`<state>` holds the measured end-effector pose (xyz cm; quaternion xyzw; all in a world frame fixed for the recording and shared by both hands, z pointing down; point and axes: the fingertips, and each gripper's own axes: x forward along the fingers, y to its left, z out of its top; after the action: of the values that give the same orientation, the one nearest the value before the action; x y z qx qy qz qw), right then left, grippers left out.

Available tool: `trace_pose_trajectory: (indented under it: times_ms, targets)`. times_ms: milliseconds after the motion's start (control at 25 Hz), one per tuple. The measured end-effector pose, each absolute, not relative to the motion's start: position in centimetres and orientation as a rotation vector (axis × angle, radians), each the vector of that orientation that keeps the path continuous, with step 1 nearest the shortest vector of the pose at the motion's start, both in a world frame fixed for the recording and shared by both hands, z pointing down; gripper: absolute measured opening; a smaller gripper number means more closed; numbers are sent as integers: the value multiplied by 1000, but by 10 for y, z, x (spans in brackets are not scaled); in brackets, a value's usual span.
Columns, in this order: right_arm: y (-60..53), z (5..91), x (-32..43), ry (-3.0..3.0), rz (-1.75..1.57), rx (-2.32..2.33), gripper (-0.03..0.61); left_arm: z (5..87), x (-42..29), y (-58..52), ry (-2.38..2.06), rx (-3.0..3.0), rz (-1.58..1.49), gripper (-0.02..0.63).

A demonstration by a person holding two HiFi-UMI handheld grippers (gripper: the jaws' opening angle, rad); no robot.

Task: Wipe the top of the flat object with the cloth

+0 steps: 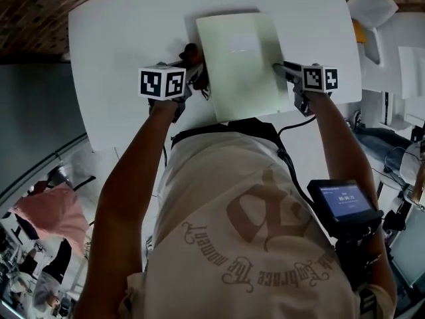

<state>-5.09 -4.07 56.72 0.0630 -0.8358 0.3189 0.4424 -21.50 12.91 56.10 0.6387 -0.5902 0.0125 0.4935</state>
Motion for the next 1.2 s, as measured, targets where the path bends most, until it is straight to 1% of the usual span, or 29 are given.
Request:
trace_pose_trajectory:
  times_ms: [320, 600, 1200]
  targets:
    - [-39, 570, -51, -2098, 801, 139, 193, 563, -166, 167, -1367, 1572, 157, 78]
    - [-35, 567, -58, -2133, 803, 81, 196, 567, -134, 202, -1456, 1458, 120, 78]
    - [-36, 567, -57, -2180, 790, 4, 198, 577, -63, 244, -1586, 1219, 72, 78]
